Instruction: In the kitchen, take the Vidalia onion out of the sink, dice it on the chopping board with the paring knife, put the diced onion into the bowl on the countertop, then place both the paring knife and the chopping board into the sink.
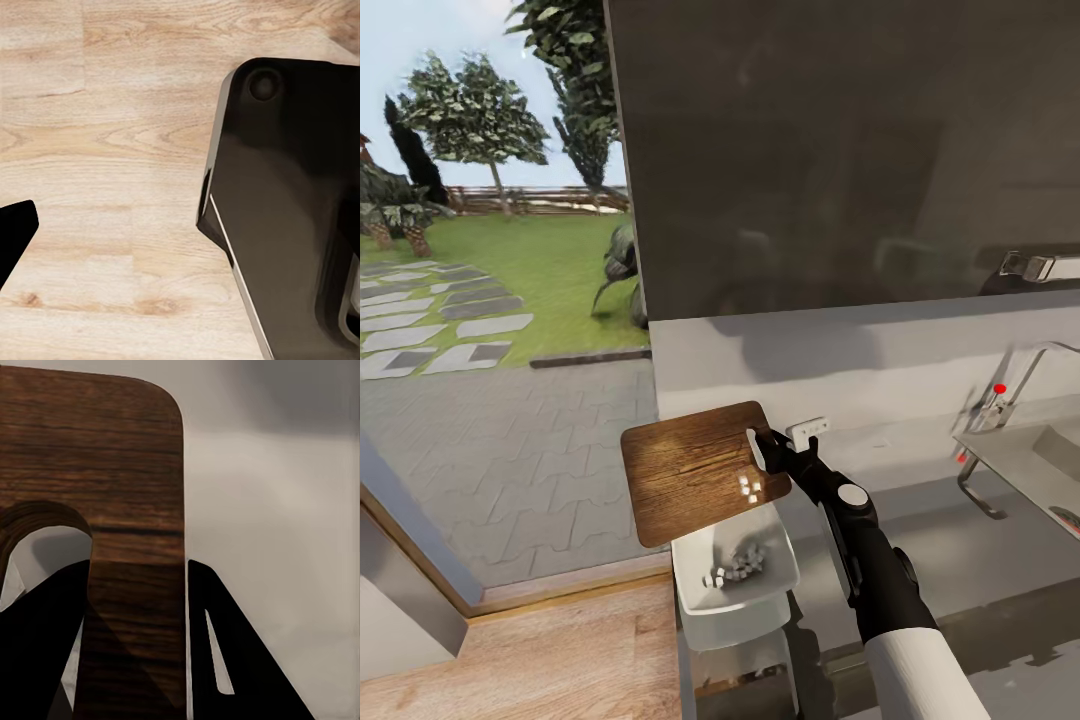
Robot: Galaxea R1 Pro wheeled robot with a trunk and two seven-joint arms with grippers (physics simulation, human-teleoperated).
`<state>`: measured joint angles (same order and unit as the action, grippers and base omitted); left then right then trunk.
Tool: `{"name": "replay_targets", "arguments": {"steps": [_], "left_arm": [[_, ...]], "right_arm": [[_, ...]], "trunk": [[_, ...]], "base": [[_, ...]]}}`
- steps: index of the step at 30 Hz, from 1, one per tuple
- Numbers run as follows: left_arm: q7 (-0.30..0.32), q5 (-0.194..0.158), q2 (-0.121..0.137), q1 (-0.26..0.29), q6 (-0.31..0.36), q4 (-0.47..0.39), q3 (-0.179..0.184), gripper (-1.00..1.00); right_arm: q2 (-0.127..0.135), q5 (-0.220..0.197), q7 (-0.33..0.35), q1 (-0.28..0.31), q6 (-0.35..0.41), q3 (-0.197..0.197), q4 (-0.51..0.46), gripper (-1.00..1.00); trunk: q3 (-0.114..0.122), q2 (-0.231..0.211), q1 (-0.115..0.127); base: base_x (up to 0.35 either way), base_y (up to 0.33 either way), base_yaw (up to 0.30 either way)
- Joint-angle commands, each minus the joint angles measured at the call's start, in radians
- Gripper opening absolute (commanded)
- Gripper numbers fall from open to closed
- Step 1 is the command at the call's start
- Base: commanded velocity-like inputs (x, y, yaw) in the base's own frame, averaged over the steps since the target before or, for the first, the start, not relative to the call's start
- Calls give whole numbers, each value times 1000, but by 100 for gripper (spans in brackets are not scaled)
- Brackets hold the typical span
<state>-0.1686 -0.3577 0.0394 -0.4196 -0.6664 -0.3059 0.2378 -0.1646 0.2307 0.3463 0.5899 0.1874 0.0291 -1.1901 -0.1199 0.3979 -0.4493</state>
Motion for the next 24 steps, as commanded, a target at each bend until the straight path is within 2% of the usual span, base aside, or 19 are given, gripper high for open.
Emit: {"name": "replay_targets", "arguments": {"steps": [1, 24], "left_arm": [[-8, -4, 1, 0, -1, -2, 9, 100], [-8, -4, 1, 0, -1, -2, 8, 100]], "right_arm": [[-1, 7, 8, 1, 4, 3, -2, -100], [-1, 8, 8, 1, 4, 3, -2, -100]], "trunk": [[-2, 2, -1], [-2, 2, -1]], "base": [[0, 0, 0], [0, 0, 0]]}}
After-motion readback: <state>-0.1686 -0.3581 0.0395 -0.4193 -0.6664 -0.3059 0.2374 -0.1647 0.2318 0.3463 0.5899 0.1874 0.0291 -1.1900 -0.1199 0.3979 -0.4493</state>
